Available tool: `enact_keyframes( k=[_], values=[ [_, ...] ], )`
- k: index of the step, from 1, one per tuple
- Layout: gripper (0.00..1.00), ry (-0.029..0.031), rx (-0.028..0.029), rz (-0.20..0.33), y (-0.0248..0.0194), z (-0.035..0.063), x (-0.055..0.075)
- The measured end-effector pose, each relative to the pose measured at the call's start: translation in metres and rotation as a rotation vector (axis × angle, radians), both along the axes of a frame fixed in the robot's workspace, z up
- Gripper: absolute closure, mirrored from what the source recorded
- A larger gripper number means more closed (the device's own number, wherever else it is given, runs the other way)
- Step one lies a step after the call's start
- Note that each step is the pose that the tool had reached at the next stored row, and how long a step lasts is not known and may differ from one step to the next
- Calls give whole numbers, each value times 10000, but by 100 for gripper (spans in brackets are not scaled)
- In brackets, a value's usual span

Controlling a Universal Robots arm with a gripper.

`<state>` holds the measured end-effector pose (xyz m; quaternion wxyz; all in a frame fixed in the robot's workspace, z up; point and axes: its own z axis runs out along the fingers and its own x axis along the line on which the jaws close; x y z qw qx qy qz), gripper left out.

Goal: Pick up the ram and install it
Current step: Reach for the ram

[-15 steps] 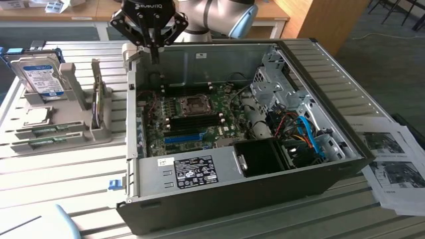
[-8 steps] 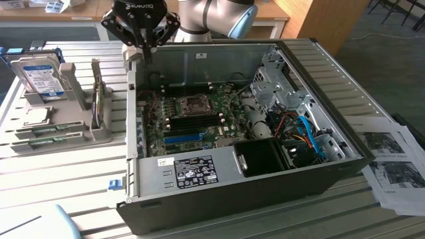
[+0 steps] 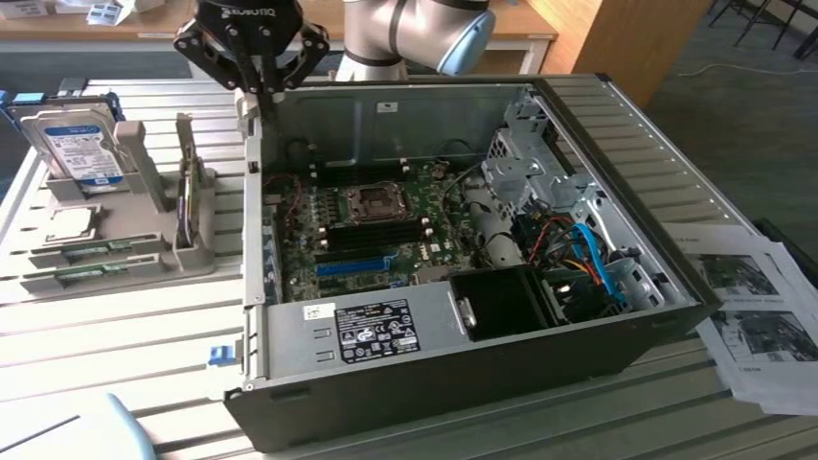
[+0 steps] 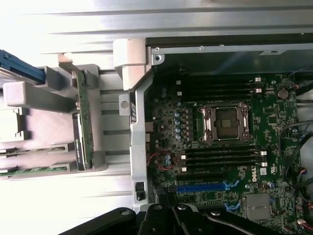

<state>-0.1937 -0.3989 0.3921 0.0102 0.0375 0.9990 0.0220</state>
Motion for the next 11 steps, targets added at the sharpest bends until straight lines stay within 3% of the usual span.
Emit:
enact_keyframes(
  k=[11],
  values=[
    [91,70,0,0,0,-8,-206]
  ],
)
